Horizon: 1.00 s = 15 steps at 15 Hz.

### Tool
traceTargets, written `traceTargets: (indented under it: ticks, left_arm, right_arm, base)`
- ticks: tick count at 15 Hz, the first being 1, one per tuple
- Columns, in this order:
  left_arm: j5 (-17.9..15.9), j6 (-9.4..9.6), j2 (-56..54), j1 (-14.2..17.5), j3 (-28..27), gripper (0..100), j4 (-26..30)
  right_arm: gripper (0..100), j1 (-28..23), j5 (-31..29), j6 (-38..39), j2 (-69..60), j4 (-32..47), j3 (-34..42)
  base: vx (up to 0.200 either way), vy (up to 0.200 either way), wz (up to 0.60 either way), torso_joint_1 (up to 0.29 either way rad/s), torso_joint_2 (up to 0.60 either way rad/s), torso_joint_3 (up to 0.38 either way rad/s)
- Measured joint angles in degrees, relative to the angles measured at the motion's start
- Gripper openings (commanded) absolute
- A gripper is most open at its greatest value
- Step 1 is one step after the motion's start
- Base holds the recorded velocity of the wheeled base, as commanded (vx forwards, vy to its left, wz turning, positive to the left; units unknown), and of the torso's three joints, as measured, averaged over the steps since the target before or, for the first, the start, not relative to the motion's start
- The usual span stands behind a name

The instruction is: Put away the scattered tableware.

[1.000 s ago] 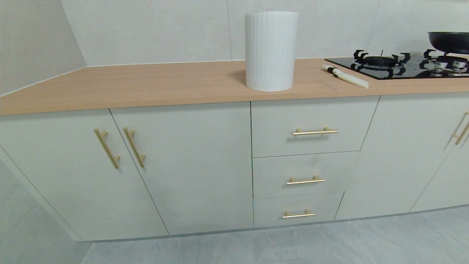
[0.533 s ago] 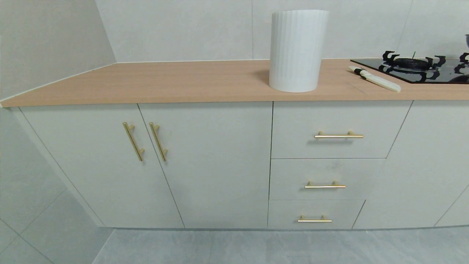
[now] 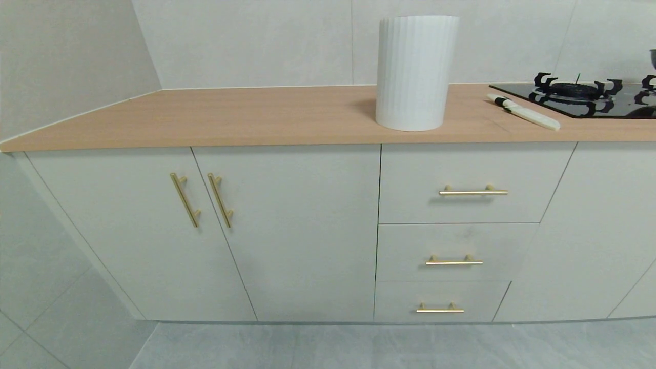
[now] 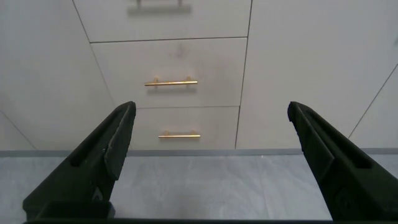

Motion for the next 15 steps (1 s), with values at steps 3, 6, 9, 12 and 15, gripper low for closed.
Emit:
traceTargets:
  ticks: [3, 6, 9, 12, 15]
  left_arm:
    - [0.02, 0.00, 0.00, -0.02, 0.00, 100, -0.01]
    - [-0.01, 0.00, 0.00, -0.02, 0.00, 100, 0.02]
    - [-0.01, 0.00, 0.00, -0.02, 0.00, 100, 0.05]
    - [0.00, 0.00, 0.00, -0.02, 0.00, 100, -0.04]
    - [0.02, 0.00, 0.00, 0.00, -0.02, 100, 0.00]
  right_arm:
    - [100, 0.05, 0.00, 0.00, 0.01, 0.00, 0.00]
    - [100, 0.00, 0.00, 0.00, 0.01, 0.00, 0.00]
    - [100, 0.05, -0.02, 0.04, 0.01, 0.02, 0.00]
    - [100, 0.00, -0.02, 0.06, 0.04, 0.02, 0.00]
    - [100, 0.05, -0.02, 0.06, 0.04, 0.02, 0.00]
  base:
    - [0.200, 0.000, 0.00, 0.004, 0.00, 0.004]
    - [0.200, 0.000, 0.00, 0.002, 0.00, 0.004]
    - [0.200, 0.000, 0.00, 0.002, 0.00, 0.001]
    - [0.200, 0.000, 0.00, 0.002, 0.00, 0.005]
    - [0.133, 0.000, 0.00, 0.003, 0.00, 0.000]
